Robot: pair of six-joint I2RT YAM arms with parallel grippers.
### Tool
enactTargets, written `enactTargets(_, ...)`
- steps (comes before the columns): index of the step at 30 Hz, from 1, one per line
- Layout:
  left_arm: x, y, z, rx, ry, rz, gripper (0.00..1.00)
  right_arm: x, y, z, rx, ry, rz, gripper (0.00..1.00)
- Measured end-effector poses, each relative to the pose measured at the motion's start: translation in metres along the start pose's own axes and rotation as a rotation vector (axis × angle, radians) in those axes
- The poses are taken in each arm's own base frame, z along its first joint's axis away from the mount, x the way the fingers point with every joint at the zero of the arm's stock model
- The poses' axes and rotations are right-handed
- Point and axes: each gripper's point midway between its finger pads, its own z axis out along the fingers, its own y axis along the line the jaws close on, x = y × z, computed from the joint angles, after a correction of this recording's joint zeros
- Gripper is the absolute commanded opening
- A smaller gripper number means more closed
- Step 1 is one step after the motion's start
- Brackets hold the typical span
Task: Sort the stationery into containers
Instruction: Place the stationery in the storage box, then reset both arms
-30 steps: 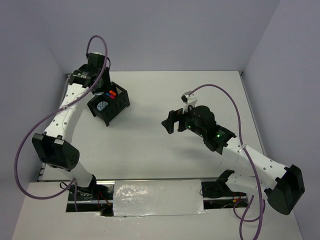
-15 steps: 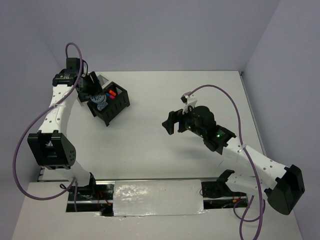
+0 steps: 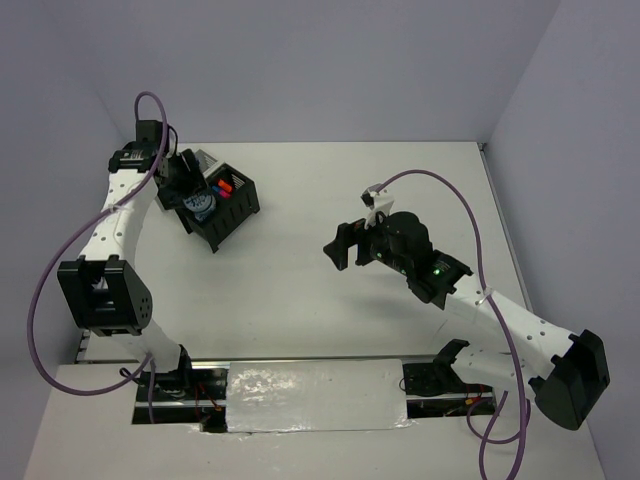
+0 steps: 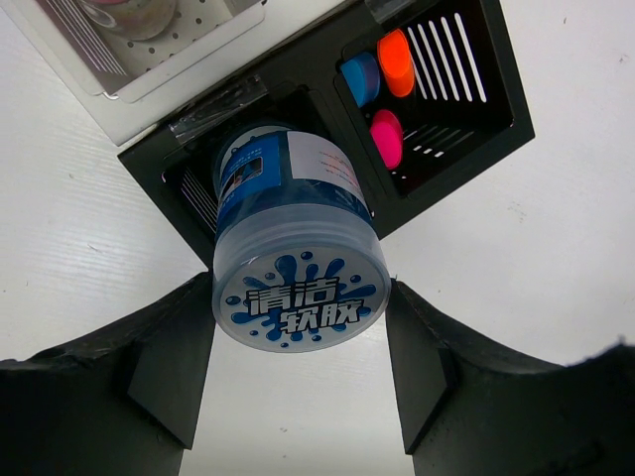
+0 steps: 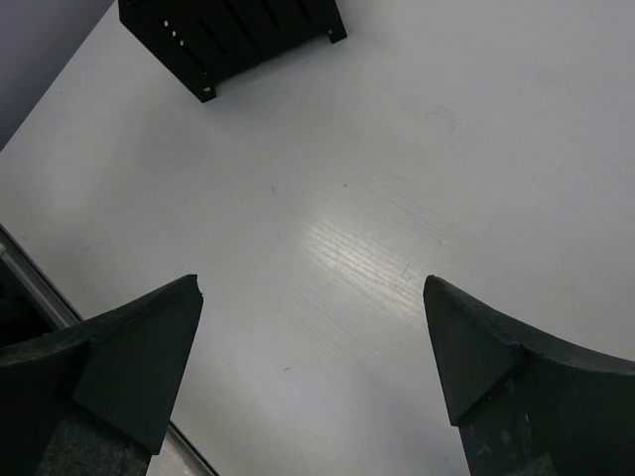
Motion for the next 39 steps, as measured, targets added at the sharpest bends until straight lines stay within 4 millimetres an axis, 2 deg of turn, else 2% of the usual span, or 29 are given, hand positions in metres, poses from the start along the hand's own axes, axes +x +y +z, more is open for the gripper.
enactTargets(5, 0.001, 0.001, 0.002, -0.003, 0.004, 0.0, 0.02, 0.001, 0.002, 0.0, -0.011, 0.005, 0.0, 1.0)
enactTargets(7, 0.001, 0.001, 0.004, -0.005, 0.01, 0.001, 0.08, 0.002, 0.002, 0.001, -0.011, 0.008, 0.001, 1.0)
enactTargets(9, 0.003, 0.003, 0.008, -0.013, 0.021, 0.002, 0.2, 0.002, 0.002, 0.001, -0.012, 0.008, 0.002, 1.0)
enactTargets(12, 0.006, 0.006, 0.018, -0.027, 0.045, 0.0, 0.4, 0.003, 0.002, 0.001, -0.014, 0.011, 0.003, 1.0)
enactTargets(13, 0.007, 0.007, 0.022, -0.033, 0.055, -0.001, 0.51, 0.003, 0.002, 0.001, -0.014, 0.012, 0.003, 1.0)
enactTargets(14, 0.004, 0.007, 0.025, -0.03, 0.044, 0.0, 0.75, 0.003, 0.003, 0.001, -0.016, 0.012, 0.003, 1.0)
enactTargets(15, 0.003, 0.007, 0.026, -0.031, 0.04, -0.002, 0.95, 0.003, 0.003, 0.001, -0.016, 0.013, 0.003, 1.0)
enactTargets(16, 0.003, 0.008, 0.026, -0.033, 0.039, 0.0, 0.99, 0.003, 0.003, 0.001, -0.016, 0.014, 0.003, 1.0)
enactTargets(21, -0.001, 0.008, 0.023, -0.044, 0.027, -0.004, 0.99, 0.006, 0.004, 0.002, -0.023, 0.023, 0.004, 1.0)
enactTargets(24, -0.013, 0.006, 0.014, -0.051, -0.008, 0.0, 0.99, 0.006, 0.004, 0.002, -0.028, 0.027, 0.004, 1.0)
enactTargets(28, -0.034, 0.0, -0.008, -0.041, -0.097, 0.007, 0.99, 0.008, 0.003, 0.001, -0.023, 0.034, 0.004, 1.0)
enactTargets(31, -0.038, 0.001, -0.037, -0.022, -0.184, 0.032, 0.99, 0.007, -0.003, -0.006, 0.017, 0.037, 0.005, 1.0)
enactTargets(34, -0.025, 0.009, -0.085, 0.008, -0.319, 0.064, 0.99, -0.006, -0.011, -0.032, 0.095, -0.007, 0.003, 1.0)
enactTargets(37, 0.001, 0.02, -0.132, 0.058, -0.465, 0.103, 0.99, -0.046, -0.015, -0.073, 0.18, -0.102, 0.005, 1.0)
enactTargets(39, 0.021, 0.029, -0.147, 0.078, -0.515, 0.114, 0.99, -0.08, -0.016, -0.103, 0.228, -0.176, 0.013, 1.0)
